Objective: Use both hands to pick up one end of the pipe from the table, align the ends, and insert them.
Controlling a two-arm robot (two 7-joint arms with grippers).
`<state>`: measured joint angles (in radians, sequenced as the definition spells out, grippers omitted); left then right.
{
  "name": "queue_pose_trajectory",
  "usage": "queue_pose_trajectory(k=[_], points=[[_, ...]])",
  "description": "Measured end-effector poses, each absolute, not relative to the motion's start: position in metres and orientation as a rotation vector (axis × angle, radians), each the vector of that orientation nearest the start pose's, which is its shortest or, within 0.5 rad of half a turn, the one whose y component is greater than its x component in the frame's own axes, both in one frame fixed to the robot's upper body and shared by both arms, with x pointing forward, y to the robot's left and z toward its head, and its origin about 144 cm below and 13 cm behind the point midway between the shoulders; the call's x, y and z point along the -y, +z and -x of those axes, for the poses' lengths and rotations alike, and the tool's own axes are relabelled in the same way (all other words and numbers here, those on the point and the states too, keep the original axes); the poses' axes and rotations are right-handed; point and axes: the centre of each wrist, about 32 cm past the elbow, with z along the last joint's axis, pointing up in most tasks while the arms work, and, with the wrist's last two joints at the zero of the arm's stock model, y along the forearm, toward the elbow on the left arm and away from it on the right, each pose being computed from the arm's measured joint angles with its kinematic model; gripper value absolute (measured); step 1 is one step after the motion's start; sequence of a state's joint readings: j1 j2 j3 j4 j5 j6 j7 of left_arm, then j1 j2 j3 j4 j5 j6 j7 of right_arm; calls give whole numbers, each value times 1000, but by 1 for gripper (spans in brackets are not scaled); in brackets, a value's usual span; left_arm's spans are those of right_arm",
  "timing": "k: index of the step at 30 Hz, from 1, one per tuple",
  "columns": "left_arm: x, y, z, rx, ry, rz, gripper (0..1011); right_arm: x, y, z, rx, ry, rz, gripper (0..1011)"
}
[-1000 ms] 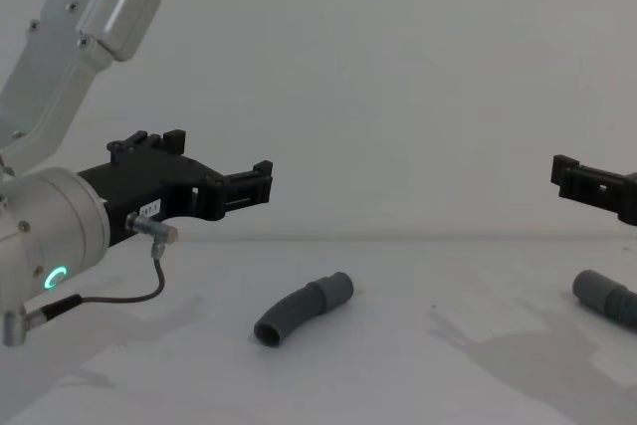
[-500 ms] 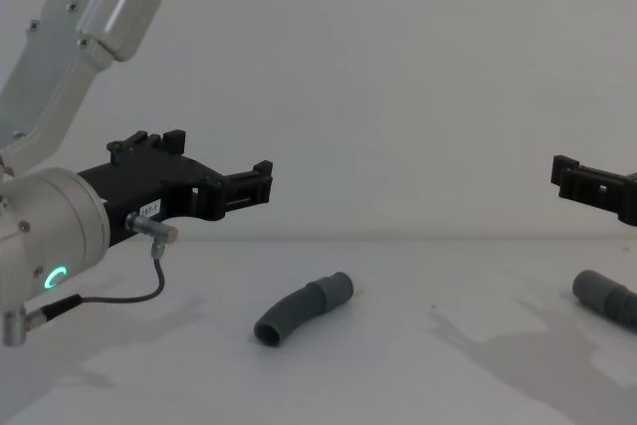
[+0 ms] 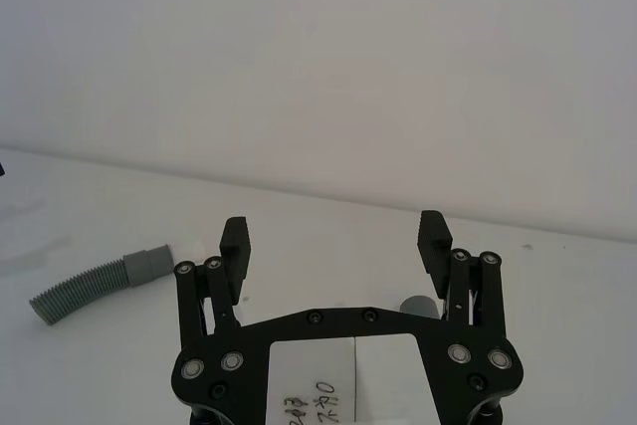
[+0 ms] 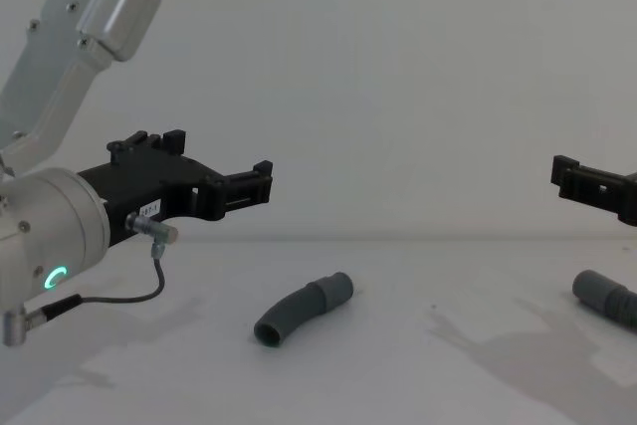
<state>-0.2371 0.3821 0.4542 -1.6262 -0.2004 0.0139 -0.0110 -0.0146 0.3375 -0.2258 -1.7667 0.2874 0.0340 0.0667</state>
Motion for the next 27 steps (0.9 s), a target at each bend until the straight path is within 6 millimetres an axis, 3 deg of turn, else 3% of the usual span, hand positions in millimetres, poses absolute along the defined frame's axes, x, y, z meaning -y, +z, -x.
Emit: queue_pose_trajectory(k=[13,27], points=[[-196,1211,-498,219,1101,-74,1001,237,1189,-443,75,-1229,-26,1002],[-187,1233,-520,68,994,-159,1001,237,1189,-443,75,-1229,-26,1002]])
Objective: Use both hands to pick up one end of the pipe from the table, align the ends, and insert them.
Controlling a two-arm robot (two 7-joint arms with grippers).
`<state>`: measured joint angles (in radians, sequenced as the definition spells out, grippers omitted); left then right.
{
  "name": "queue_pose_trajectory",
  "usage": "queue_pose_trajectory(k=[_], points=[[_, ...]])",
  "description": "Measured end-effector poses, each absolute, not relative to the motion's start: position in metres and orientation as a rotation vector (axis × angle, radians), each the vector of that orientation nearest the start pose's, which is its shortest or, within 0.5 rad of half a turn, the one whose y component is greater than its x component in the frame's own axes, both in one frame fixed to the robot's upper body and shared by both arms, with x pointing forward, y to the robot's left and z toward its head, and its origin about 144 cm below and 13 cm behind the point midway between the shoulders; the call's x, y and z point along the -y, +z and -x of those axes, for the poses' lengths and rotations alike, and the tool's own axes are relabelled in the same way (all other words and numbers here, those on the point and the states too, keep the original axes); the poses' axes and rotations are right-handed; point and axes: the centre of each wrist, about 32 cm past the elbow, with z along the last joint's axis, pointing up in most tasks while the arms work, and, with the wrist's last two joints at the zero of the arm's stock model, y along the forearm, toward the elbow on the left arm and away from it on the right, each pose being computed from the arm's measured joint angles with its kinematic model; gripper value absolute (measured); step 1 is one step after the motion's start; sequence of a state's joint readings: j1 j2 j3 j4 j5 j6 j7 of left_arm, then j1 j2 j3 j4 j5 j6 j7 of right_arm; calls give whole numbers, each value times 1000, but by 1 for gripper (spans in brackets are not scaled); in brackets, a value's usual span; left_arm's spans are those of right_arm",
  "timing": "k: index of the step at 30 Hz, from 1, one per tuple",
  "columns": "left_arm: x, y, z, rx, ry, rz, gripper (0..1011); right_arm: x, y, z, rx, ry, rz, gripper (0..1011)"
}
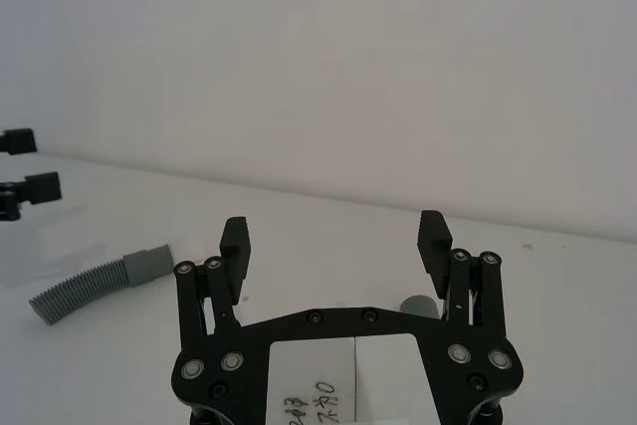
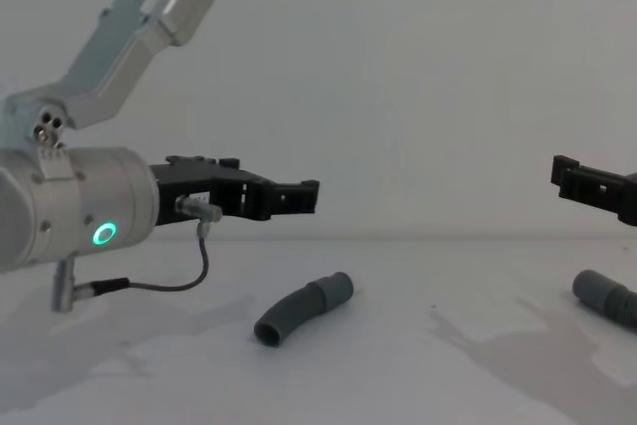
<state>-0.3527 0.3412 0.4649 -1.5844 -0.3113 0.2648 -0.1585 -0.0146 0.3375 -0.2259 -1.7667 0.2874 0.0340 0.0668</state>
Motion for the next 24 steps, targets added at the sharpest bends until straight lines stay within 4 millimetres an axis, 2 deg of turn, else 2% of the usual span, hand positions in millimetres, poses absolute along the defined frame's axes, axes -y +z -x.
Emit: queue_pose_trajectory(k=[12,24], points=[[-180,1251,-547,31,876,-300,1001,237,1189,-443,75,-1229,-26,1002],[-178,1257,-565,17,821,-403,1001,237,1189,-443,75,-1229,-26,1001]])
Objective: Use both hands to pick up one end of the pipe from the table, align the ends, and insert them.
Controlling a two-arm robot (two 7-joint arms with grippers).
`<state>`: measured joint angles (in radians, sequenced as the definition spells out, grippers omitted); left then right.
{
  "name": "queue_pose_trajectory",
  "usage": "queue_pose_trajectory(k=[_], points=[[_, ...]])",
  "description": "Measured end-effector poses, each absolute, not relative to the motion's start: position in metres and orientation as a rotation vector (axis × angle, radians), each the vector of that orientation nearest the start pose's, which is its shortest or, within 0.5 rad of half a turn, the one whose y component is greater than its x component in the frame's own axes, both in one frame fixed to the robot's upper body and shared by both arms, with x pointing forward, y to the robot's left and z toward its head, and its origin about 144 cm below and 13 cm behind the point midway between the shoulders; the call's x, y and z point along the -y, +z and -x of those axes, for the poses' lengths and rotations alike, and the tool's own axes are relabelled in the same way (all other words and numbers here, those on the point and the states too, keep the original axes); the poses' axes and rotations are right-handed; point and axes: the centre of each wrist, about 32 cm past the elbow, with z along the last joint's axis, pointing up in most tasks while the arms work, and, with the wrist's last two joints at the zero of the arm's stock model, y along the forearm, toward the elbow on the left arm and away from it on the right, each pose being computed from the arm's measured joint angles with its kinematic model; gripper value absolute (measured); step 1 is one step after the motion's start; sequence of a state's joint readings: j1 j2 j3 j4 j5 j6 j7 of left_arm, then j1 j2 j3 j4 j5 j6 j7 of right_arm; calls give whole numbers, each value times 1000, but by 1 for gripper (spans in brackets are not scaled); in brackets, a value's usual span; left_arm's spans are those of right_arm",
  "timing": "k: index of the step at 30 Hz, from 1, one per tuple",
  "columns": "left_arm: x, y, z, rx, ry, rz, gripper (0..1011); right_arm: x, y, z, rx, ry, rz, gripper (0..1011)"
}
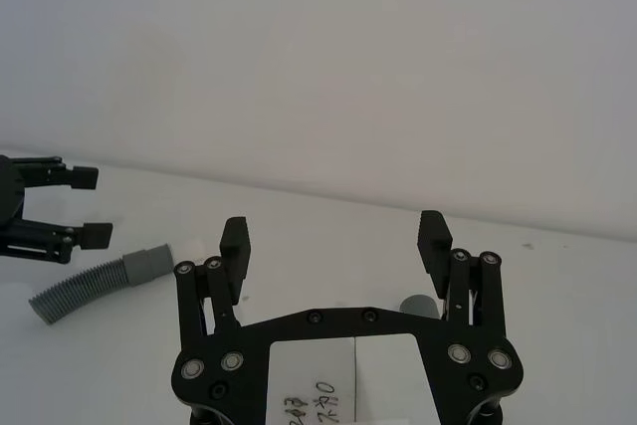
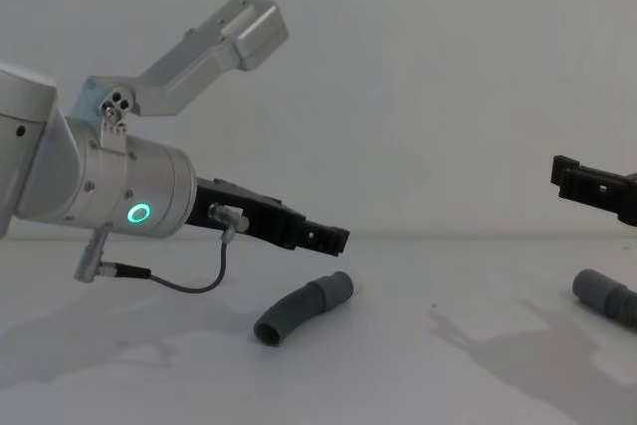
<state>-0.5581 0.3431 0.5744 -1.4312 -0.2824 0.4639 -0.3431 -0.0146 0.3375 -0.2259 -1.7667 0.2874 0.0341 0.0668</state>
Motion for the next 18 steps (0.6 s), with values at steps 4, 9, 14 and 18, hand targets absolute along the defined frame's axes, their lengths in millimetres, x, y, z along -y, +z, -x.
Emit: queue_pose_trajectory(k=[4,9,14,18], points=[[-178,1256,-568,3,815,-423,1001,237,1189,-443,75,-1229,-26,1002],[-176,1253,-571,-20,813,-440,1001,237,1189,-443,75,-1229,-26,1002],[-175,1250,-574,-39,813,-449,1001,237,1189,-443,75,-1229,-26,1002],[-173,1247,-576,-55,813,-455,1001,237,1189,-443,75,-1229,-26,1001]])
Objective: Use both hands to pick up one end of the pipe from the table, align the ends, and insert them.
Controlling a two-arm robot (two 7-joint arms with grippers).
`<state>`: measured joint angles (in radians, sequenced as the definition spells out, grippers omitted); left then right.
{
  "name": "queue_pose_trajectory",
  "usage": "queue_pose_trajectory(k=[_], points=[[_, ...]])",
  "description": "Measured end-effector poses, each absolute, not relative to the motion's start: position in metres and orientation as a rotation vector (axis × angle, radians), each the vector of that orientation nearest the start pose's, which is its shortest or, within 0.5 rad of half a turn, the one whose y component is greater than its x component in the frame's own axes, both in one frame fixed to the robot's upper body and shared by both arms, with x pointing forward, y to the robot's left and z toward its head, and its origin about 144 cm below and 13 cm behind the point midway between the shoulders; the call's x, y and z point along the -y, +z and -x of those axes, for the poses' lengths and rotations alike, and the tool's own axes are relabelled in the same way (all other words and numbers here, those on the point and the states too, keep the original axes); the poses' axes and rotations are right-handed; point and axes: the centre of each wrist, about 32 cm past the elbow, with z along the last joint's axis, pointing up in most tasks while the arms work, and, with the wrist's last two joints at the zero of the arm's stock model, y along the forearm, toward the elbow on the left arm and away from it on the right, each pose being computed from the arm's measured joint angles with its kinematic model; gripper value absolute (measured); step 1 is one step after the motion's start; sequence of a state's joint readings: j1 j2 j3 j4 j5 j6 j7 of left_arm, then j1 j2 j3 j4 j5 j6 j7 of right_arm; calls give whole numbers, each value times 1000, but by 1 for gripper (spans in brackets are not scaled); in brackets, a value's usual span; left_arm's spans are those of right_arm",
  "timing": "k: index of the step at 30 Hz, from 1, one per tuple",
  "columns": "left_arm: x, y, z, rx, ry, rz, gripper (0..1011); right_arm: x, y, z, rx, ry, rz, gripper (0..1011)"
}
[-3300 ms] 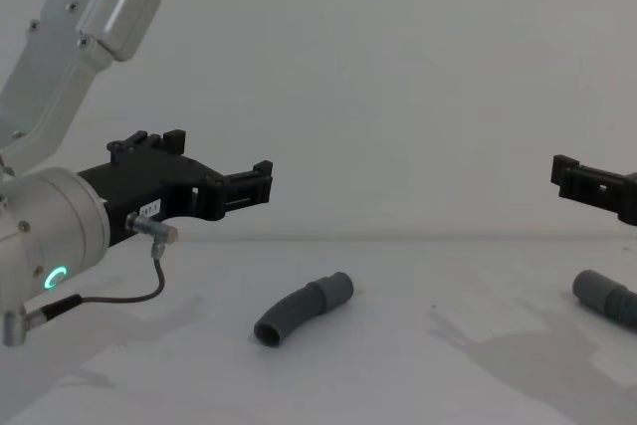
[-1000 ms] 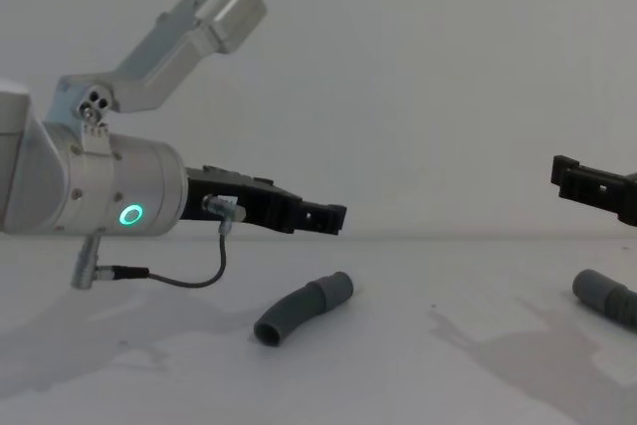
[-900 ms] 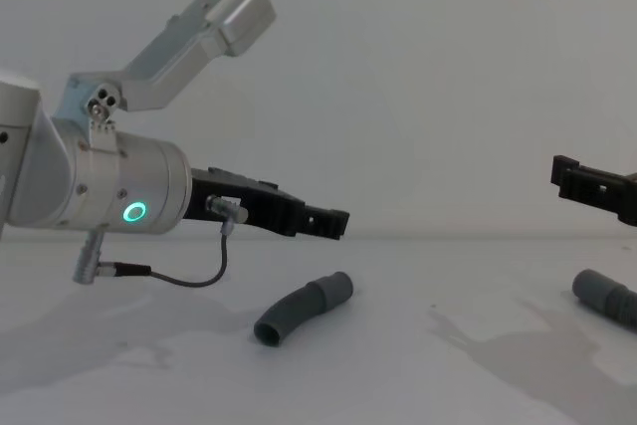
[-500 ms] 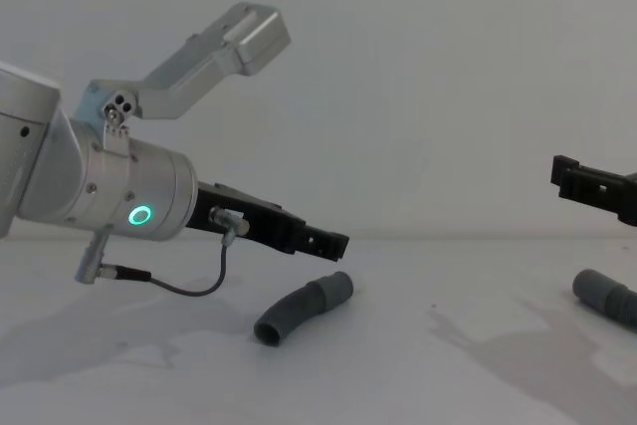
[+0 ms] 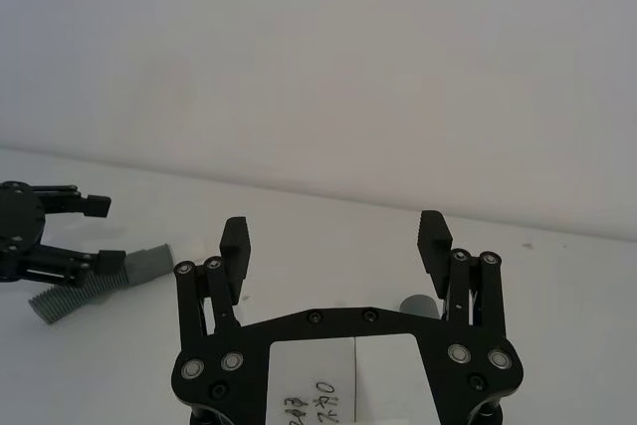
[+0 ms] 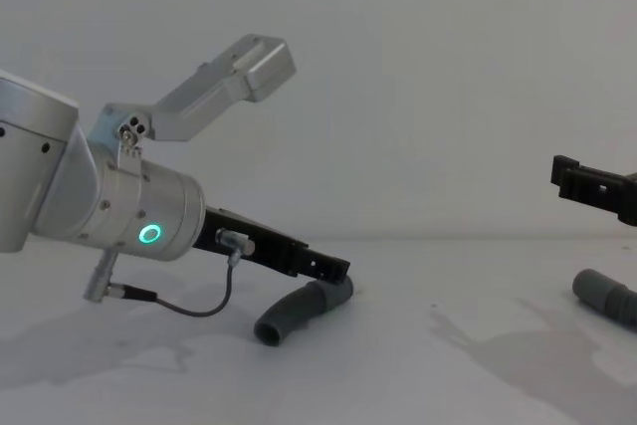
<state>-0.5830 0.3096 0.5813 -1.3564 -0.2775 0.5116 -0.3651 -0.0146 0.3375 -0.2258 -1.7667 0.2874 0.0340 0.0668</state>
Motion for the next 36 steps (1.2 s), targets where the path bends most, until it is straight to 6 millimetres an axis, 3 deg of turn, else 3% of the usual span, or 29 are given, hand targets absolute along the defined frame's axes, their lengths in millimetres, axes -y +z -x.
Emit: queue_pose_trajectory(k=[36], points=[[-166,1237,-588,-118,807,-491,1001,237,1189,-443,75,-1229,-26,1001]])
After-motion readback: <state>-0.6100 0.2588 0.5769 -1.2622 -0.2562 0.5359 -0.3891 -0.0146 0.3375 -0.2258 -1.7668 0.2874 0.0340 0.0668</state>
